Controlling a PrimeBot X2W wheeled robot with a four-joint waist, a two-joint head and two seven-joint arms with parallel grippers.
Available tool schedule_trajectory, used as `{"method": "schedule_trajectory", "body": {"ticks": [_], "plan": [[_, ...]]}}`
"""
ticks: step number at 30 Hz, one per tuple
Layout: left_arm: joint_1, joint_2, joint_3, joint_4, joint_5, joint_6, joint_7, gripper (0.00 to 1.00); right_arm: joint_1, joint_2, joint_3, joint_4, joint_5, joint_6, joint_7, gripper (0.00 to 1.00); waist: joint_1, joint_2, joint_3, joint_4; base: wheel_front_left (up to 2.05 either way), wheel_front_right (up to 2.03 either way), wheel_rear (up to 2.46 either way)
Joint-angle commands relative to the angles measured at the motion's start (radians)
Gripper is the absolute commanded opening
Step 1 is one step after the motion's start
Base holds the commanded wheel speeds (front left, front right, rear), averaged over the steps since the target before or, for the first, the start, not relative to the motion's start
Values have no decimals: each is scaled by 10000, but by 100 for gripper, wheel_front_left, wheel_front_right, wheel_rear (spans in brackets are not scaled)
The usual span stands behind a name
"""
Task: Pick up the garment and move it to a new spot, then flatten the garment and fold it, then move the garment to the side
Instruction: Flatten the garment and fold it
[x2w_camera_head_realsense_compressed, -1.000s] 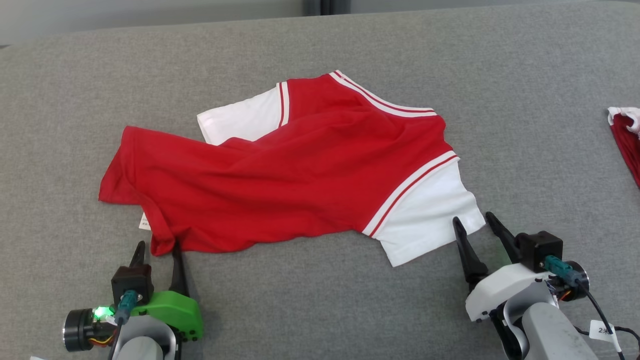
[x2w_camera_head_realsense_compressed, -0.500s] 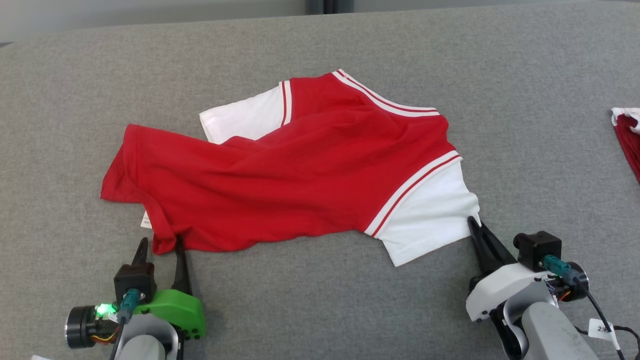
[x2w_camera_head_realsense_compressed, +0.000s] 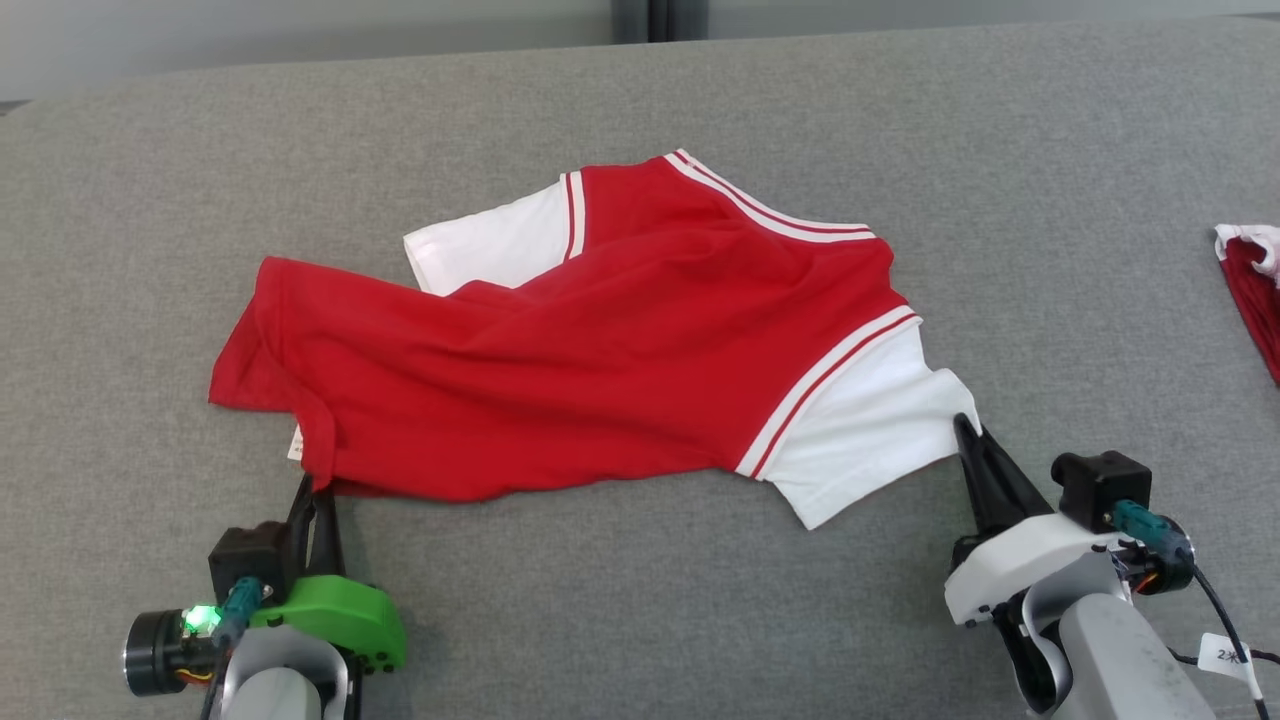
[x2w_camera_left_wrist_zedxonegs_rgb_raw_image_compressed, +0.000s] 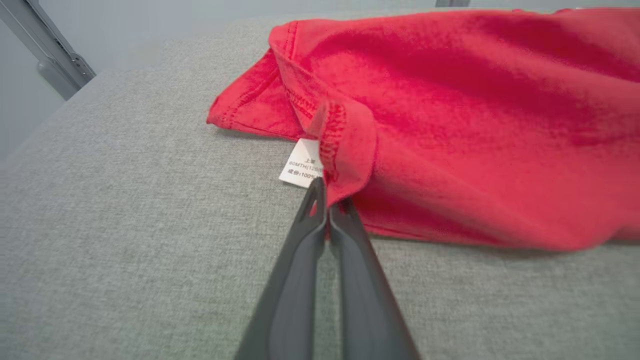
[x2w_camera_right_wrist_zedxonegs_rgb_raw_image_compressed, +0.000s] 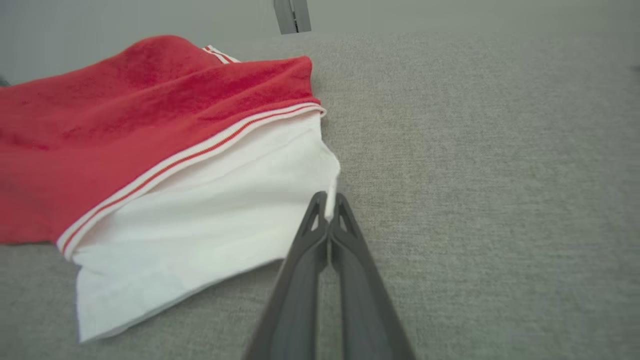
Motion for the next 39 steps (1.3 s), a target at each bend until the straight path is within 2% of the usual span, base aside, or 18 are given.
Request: {"method": "schedule_trajectory", "body": {"ticks": [1,10,15,17,20,24,27,31,35,39], "plan": [[210,22,79,-203,-187,-84,2,0,162,-45,-93,-155,93,-16,-1,0,-1,0,-185,54,0,0,0],[543,28,-226,-1521,-1051,-812,2,0,258,-48,-722,-1537,703,-16,-10,0,-1,0,-1245,228,0,0,0],[-91,23,-646,-1620,-2651,-976,126,0,-126,-45,-942,-2384,855,-16,-10,0,-1,0,-1899,207,0,0,0],[-644,154,-1090,-1885,-3820,-987,714,0,-384,-50,-1003,-2680,950,-16,-10,0,-1,0,-2132,196,0,0,0],[-1512,706,-1410,-2728,-5581,-982,2119,0,-1030,-256,-1041,-3152,1338,-16,-10,0,-1,0,-2375,178,0,0,0],[-2762,1125,-1142,-3847,-7348,-985,3840,0,-2188,-802,-814,-3591,1890,-16,-7,0,-1,0,-2505,146,0,0,0],[-3783,1332,-730,-4482,-8351,-665,5040,0,-3321,-1304,-528,-3847,2199,-16,368,0,-1,0,-2495,62,0,0,0],[-4980,1376,-453,-4958,-9370,147,6560,0,-4744,-1805,-421,-3992,2377,-15,1166,0,-1,0,-2202,33,0,0,0],[-6043,1523,-348,-5004,-9639,857,7367,0,-6140,-2100,-333,-3779,2213,-17,1817,0,-1,0,-1524,-27,0,0,0],[-6880,1677,-575,-4722,-9361,1184,7677,0,-7417,-2183,-138,-3095,1890,-17,2151,0,-1,0,-545,-169,0,0,0]]}}
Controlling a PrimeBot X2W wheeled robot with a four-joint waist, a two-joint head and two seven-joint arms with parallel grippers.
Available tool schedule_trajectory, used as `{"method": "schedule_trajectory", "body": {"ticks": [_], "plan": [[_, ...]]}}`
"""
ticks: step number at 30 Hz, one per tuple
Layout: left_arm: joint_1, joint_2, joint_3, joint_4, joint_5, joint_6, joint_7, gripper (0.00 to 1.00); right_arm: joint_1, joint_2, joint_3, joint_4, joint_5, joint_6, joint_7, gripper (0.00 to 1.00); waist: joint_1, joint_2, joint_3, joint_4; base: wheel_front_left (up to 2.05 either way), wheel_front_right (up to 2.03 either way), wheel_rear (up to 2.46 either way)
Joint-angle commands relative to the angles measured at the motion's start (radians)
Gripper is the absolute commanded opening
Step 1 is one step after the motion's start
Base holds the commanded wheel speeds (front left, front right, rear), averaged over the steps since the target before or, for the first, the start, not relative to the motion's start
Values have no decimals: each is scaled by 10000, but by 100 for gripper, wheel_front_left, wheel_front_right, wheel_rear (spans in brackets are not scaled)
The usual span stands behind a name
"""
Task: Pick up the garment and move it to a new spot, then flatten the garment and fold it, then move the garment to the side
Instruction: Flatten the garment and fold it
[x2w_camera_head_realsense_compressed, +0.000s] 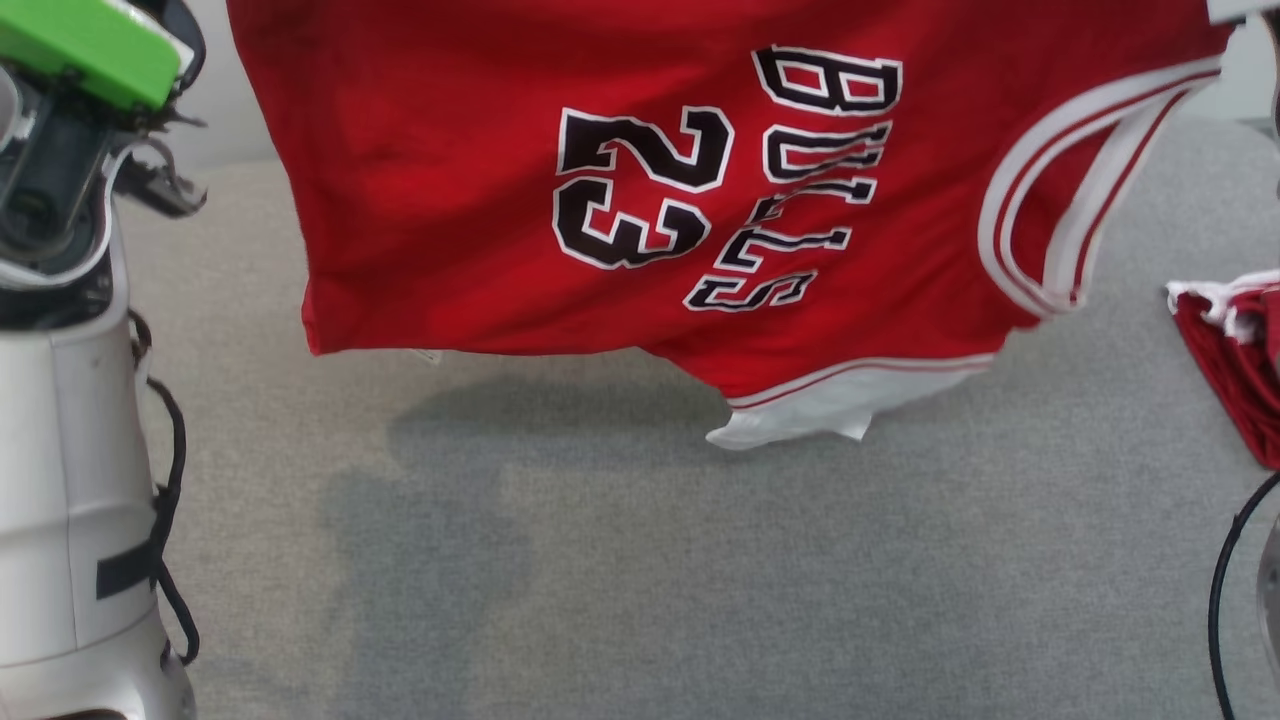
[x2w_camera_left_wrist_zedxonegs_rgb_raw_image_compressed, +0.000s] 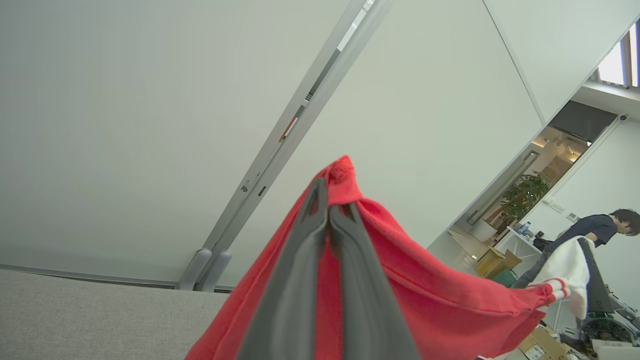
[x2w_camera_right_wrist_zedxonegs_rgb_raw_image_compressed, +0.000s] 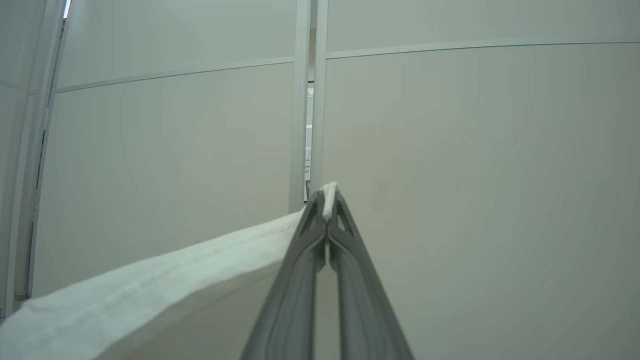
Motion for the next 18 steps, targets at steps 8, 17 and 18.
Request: {"method": "schedule_trajectory", "body": {"ticks": [8,17,18], "plan": [[-2847,-233,133,2534,1360,56,-2420,0,-3121,352,-253,2317,-1644,-17,-1011,0,-1,-1,3210,-386,0,0,0],[-4300,-628,563,5108,1379,-1290,-5104,0,-4253,1062,-1273,3706,-2394,-17,-2134,0,-1,-1,3490,-504,0,0,0],[-4090,-621,533,5300,1338,-1407,-5143,0,-4022,1064,-1263,3720,-2331,-18,-2140,0,-1,-1,3450,-497,0,0,0]]}}
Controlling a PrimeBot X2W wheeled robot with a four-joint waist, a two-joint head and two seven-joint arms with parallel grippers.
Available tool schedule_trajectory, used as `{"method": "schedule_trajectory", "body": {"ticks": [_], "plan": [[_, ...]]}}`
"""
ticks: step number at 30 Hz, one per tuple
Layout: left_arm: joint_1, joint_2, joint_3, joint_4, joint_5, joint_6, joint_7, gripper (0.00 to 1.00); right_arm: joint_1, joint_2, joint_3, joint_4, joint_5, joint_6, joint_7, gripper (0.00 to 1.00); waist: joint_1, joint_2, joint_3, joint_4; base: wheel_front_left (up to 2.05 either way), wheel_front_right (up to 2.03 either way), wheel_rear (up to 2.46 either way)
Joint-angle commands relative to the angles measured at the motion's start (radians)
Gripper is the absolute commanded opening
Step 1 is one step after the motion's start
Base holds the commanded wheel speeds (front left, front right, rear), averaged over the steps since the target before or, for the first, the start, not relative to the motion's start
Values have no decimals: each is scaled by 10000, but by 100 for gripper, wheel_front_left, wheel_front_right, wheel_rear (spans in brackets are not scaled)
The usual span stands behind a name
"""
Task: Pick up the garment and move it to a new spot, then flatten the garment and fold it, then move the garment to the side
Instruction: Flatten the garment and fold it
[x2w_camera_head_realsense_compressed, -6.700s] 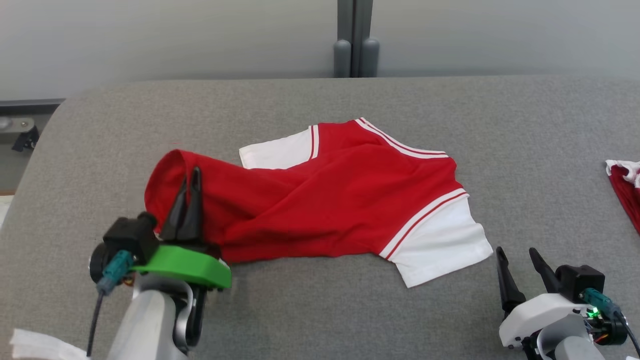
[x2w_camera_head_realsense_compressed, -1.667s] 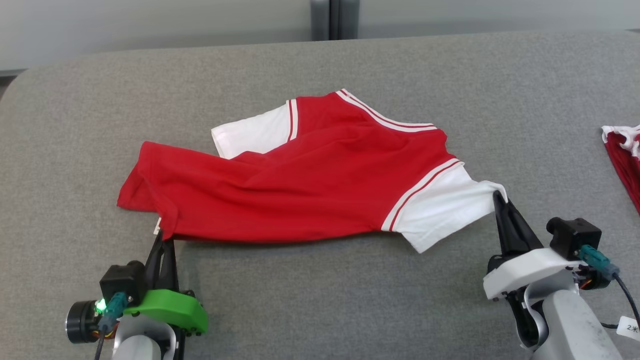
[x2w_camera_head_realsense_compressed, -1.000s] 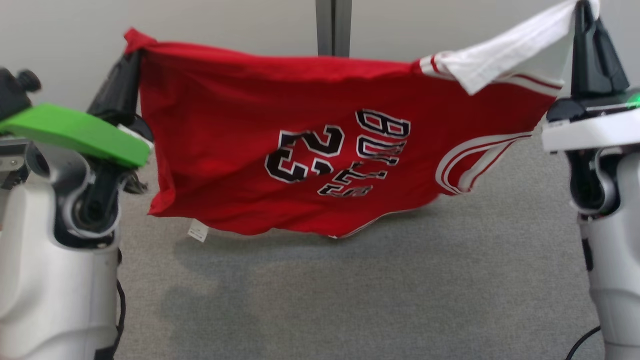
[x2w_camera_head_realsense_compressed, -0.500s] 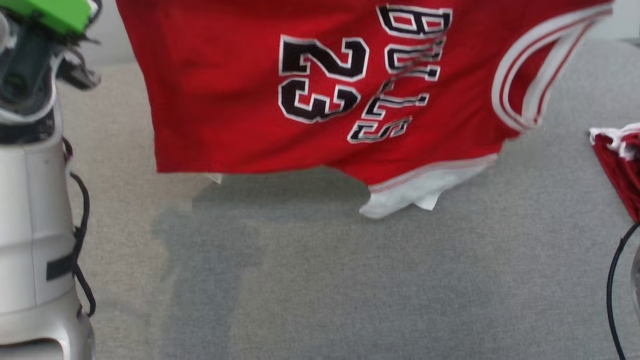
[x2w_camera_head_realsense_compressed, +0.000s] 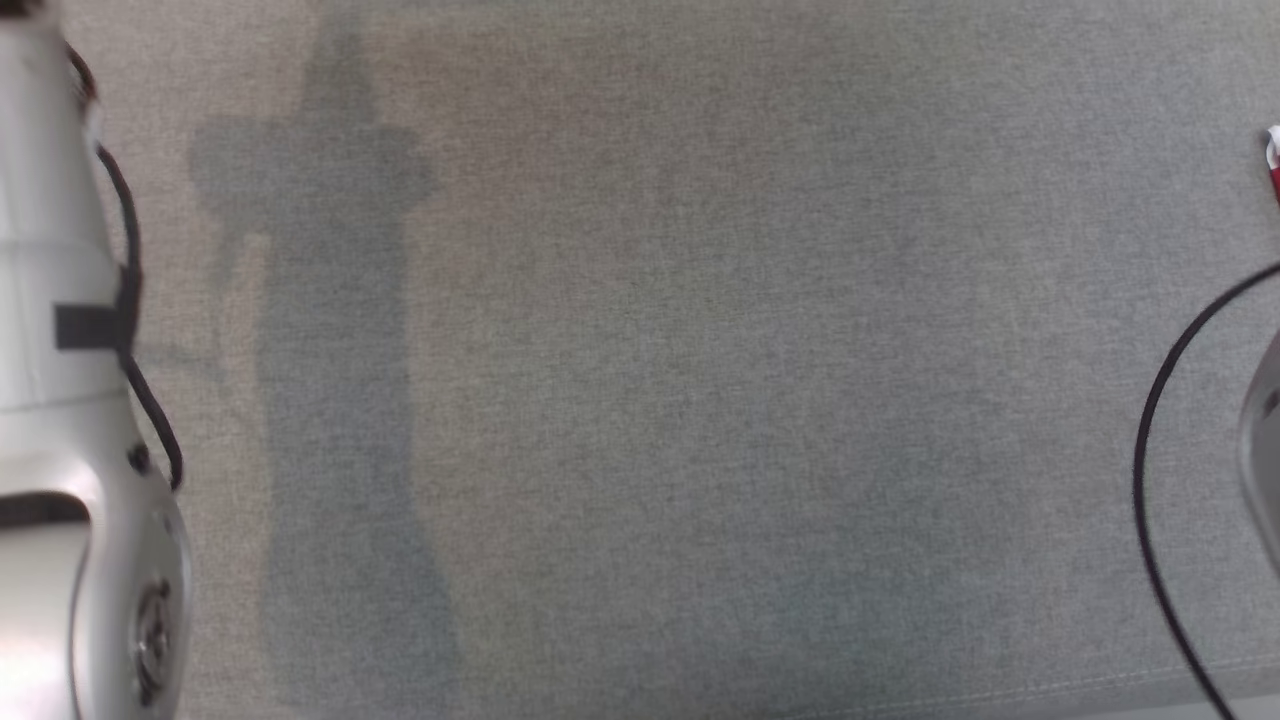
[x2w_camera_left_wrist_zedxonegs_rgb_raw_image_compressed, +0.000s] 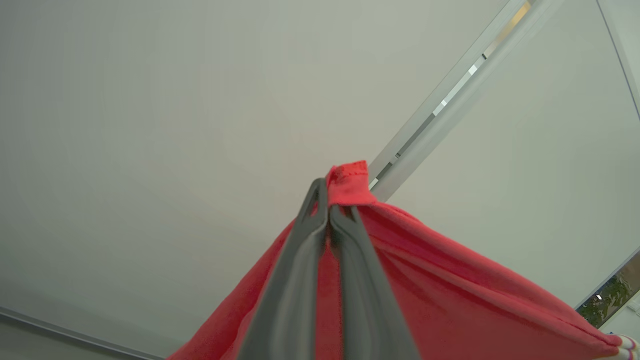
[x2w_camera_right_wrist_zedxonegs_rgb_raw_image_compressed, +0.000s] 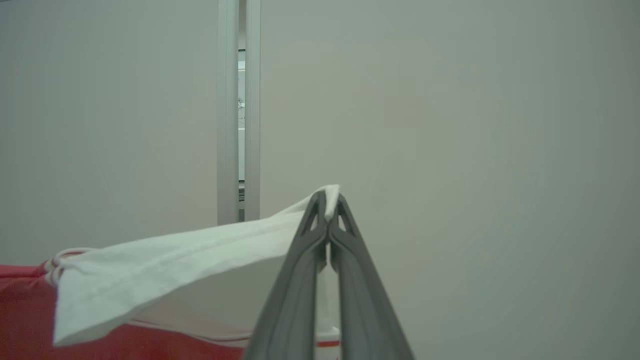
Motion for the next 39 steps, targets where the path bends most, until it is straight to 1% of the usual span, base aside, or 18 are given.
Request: {"method": "schedule_trajectory", "body": {"ticks": [1,4,6,8,11,14,19,21,23,27,29,34,39], "plan": [[601,37,51,292,-165,-146,-118,0,621,-53,-25,10,168,-20,-41,0,-2,0,16,-83,0,0,0],[1745,32,-60,848,-213,-417,-287,0,1877,32,138,1,538,-20,-45,0,-2,0,-136,-64,0,0,0],[2940,54,-314,1272,-8,-572,-553,0,3160,65,402,45,847,-20,-45,0,-2,0,-293,-62,0,0,0],[4065,-236,-304,1705,-345,-649,-751,0,4341,87,609,46,1136,-20,-46,0,-2,0,-490,-62,0,0,0],[5375,-358,-443,2204,-456,-730,-1232,0,6010,184,796,35,1542,-20,-47,0,-2,0,-800,-75,0,0,0],[6723,-629,-580,2704,-817,-734,-1681,0,7551,261,834,119,1907,-20,-48,0,-2,0,-1154,-82,0,0,0],[8486,-823,-1009,3051,-1210,-721,-2215,0,9426,434,800,209,2192,-20,-49,0,-2,0,-1839,-50,0,0,0],[9057,-868,-1299,3071,-1267,-722,-2324,0,10036,499,718,190,2255,-20,-49,0,-2,0,-2166,-26,0,0,0],[9568,-872,-1656,3038,-1072,-723,-2449,0,10619,560,537,161,2295,-20,-49,0,-2,0,-2519,6,0,0,0],[10502,-660,-2172,2908,-657,-716,-2551,0,11674,688,195,114,2322,-20,-49,0,-2,0,-3259,89,0,0,0],[10904,-498,-1960,2700,-472,-714,-2582,0,12151,759,-5,101,2362,-20,-49,0,-2,0,-3583,115,0,0,0],[12103,-581,-1425,1935,184,-714,-2597,0,13283,861,-266,44,2378,-22,-50,0,-2,0,-4235,158,0,0,0],[13034,-756,-752,1088,616,-716,-2612,0,14114,908,-407,-91,2531,-31,-51,0,-2,0,-4412,190,0,0,0]]}}
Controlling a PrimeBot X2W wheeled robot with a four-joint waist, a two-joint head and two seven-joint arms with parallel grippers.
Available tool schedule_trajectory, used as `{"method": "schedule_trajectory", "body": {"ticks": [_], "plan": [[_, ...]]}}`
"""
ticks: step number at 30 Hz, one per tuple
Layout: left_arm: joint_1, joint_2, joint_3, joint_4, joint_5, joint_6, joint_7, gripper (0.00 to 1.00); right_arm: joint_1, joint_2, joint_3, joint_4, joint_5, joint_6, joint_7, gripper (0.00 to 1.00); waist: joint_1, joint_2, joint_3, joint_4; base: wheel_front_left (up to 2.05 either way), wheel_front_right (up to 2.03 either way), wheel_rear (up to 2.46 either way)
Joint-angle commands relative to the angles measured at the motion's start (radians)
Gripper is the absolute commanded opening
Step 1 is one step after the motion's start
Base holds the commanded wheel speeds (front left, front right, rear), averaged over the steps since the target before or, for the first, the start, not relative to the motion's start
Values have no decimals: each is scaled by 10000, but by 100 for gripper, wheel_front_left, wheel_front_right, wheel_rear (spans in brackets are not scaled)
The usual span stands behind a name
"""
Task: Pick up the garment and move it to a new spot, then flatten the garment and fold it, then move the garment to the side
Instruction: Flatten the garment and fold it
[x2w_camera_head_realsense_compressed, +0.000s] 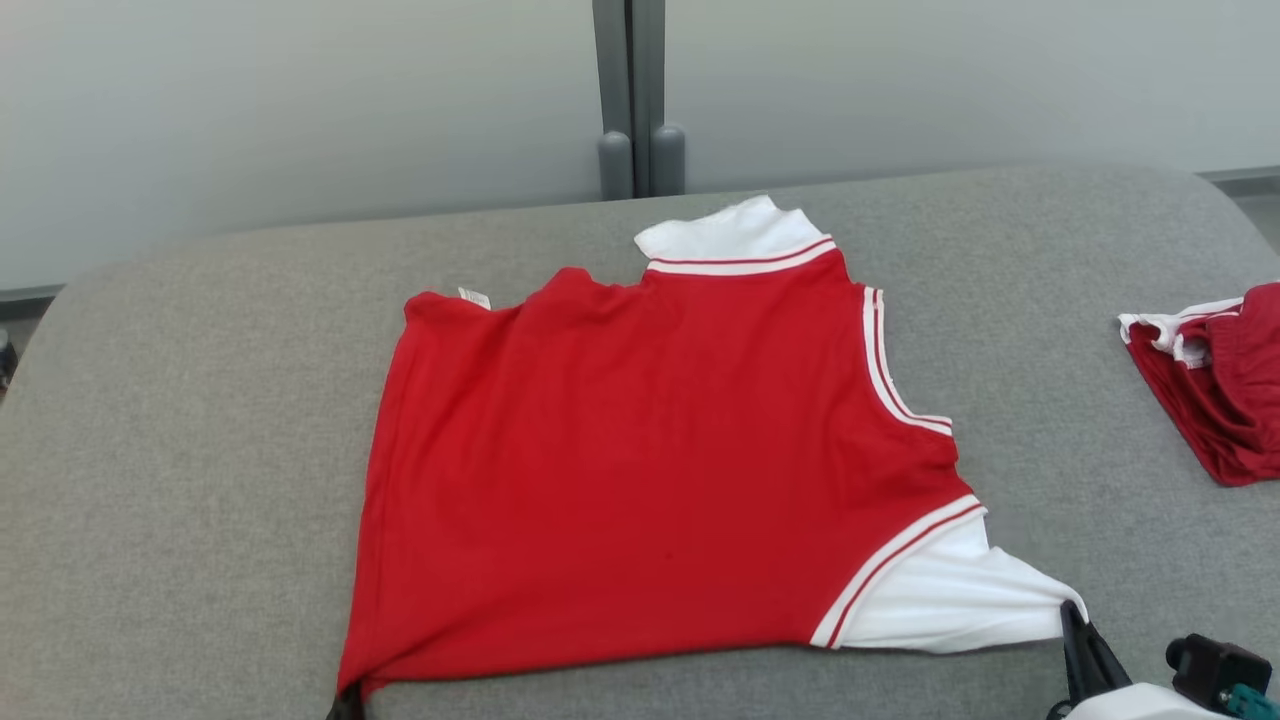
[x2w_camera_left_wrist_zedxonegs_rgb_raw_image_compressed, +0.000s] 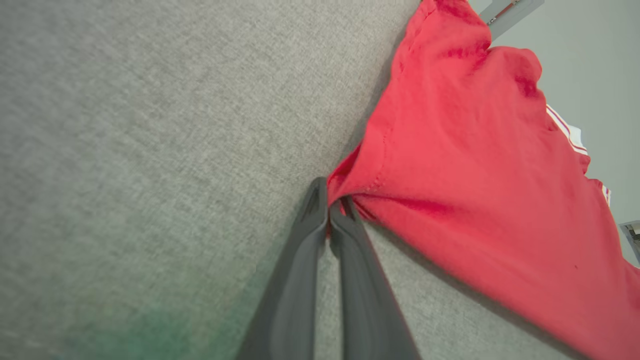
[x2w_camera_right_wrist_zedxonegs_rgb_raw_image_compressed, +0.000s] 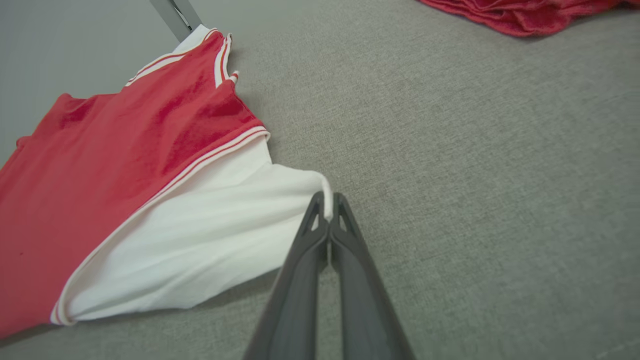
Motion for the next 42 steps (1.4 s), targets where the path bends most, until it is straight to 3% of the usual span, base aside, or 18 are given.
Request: {"method": "schedule_trajectory", "body": {"ticks": [1,8,17,29,42], "plan": [[268,134,258,-219,76,49,-28,0,256,-128,-157,-68,108,-44,-46,0,1,0,-212,73,0,0,0],[706,-7,6,-1742,551,39,-28,0,404,-69,113,-832,424,-43,-44,0,1,0,-25,95,0,0,0],[-681,-34,-487,-2823,613,37,-18,0,-1388,-51,689,-1785,823,-34,-43,0,1,0,945,58,0,0,0],[-3124,-35,-676,-2202,926,37,-18,0,-4398,-47,664,-489,217,-32,-43,0,1,0,2559,193,0,0,0],[-4415,-35,-422,-1317,1117,37,-19,0,-5945,-59,428,560,-439,-32,-43,0,1,0,3363,253,0,0,0]]}}
